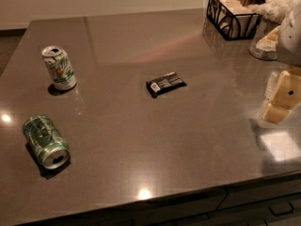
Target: Move rxbar chocolate near green can
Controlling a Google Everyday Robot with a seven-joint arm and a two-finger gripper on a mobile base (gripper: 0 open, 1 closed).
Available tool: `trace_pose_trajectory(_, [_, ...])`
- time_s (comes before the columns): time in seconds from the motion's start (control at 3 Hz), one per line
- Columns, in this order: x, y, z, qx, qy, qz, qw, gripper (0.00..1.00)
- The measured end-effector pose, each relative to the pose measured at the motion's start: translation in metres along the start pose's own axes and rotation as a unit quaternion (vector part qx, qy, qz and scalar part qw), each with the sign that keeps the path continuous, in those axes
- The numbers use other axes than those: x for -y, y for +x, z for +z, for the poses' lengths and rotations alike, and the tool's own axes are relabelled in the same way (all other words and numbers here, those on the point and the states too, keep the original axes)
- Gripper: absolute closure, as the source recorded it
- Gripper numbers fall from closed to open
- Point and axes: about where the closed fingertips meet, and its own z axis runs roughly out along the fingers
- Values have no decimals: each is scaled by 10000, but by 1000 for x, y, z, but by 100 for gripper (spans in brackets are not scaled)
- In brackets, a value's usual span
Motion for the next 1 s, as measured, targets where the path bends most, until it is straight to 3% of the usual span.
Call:
trace_pose_trajectory(0.33, [0,-1,-1,2,14,-8,10000,0])
trace_pose_trajectory(0.67, [14,-17,13,15,-64,-319,9995,0])
trace_pose_trajectory(1.0, [36,-46,39,133,-213,-804,9964,0])
